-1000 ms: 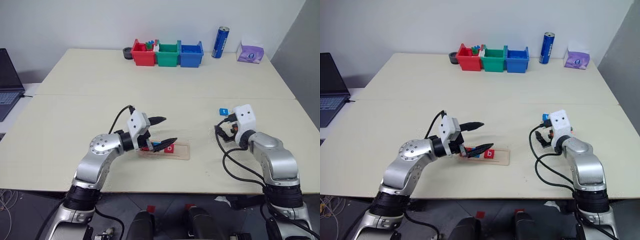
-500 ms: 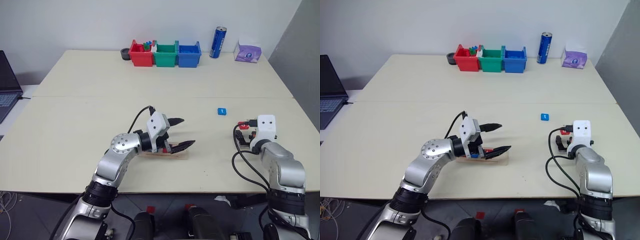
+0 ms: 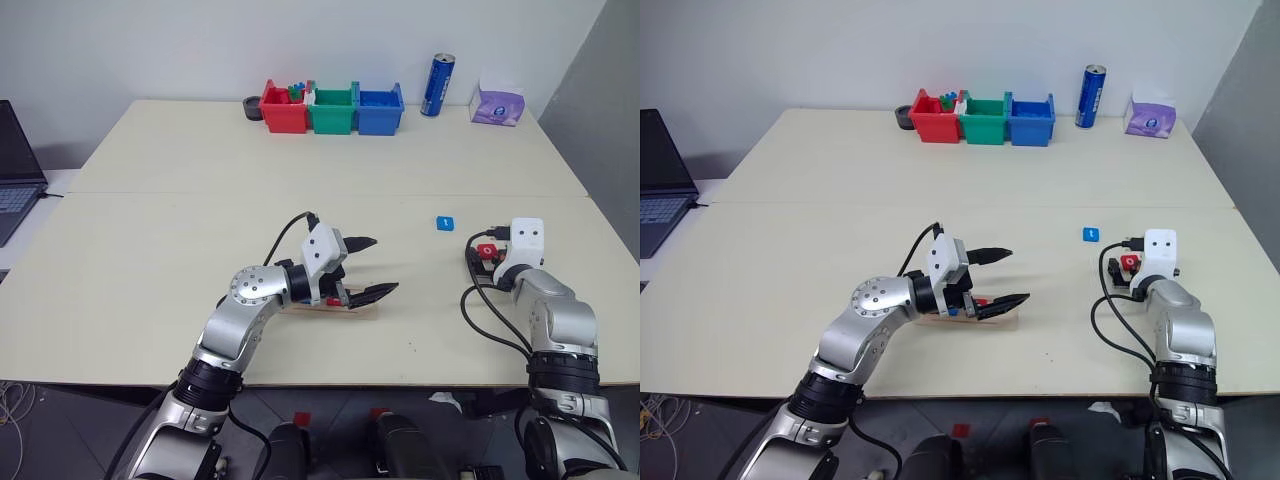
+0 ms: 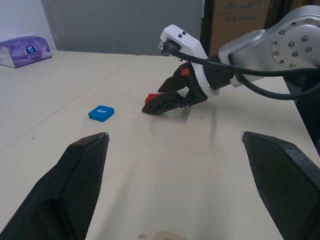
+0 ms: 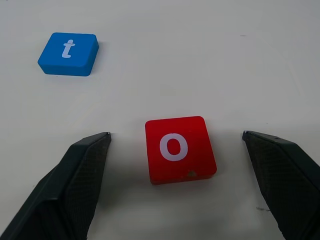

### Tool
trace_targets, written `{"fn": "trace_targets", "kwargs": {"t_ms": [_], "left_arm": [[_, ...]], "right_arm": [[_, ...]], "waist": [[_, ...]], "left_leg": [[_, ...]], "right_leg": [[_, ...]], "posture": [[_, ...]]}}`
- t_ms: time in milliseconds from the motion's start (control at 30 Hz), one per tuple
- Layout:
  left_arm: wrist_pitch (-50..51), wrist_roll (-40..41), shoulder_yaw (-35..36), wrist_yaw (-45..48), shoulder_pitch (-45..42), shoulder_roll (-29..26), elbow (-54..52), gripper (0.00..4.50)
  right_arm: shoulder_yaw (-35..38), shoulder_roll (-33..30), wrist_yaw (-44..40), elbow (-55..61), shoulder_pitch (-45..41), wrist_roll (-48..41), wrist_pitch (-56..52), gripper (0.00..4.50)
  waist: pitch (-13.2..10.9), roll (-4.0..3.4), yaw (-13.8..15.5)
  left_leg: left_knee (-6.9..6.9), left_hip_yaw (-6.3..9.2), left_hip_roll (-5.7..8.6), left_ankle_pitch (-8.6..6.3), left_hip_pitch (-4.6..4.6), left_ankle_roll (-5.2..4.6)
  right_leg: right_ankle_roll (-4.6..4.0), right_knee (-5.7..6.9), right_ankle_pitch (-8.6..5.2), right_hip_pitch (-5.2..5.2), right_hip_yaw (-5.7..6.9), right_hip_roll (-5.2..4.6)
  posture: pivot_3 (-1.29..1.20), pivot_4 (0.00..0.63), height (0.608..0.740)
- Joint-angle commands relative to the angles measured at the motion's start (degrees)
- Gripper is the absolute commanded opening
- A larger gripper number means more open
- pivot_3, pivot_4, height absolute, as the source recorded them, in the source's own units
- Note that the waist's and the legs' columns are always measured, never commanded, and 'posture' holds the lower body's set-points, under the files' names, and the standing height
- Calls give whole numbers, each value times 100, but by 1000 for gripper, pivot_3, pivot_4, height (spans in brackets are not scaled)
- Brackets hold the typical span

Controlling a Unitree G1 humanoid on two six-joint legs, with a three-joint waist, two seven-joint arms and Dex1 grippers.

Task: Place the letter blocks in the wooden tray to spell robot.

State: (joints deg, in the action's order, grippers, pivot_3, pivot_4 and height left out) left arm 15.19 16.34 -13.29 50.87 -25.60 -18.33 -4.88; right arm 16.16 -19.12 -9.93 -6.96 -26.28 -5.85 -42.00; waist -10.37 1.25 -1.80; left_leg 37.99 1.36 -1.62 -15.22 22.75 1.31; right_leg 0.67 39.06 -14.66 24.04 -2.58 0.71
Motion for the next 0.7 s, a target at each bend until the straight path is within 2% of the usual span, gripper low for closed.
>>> {"fn": "trace_targets", "kwargs": {"t_ms": [33,267,400,633,700], "left_arm": [[-52,54,24,43,-23,-25,-255,4500],[6,97,47,66,5,-97,-316,4500],[51,136,48,218,122,-279,-454,4500],[151,485,204,912,883,-1138,-1129,4500],[144,566,245,1057,1073,-1356,-1247,4500]], "right_arm": [[13,-62,48,15,-17,-56,35,3901],[-30,16,123,339,89,-149,-197,1460],[-135,39,158,1099,194,-263,-1053,1458],[-490,-7,-220,4305,848,-1181,-4628,1458],[-525,21,-264,4738,1090,-1471,-5012,1458]], "waist": [[0,-1,1],[0,-1,14],[1,-1,11],[2,-10,-10],[2,-9,-2]], "left_leg": [[0,1,0,0,0,0],[1,1,1,0,2,0],[-1,2,0,0,2,0],[-11,17,-8,0,7,0],[-10,23,-8,0,7,0]], "right_leg": [[0,0,0,0,0,0],[0,-1,0,0,1,-2],[0,-1,0,1,1,-1],[-3,0,-4,8,0,2],[17,-2,-18,6,3,2]], "posture": [[0,150,740],[0,150,740],[0,150,740],[0,150,740],[0,150,740]]}}
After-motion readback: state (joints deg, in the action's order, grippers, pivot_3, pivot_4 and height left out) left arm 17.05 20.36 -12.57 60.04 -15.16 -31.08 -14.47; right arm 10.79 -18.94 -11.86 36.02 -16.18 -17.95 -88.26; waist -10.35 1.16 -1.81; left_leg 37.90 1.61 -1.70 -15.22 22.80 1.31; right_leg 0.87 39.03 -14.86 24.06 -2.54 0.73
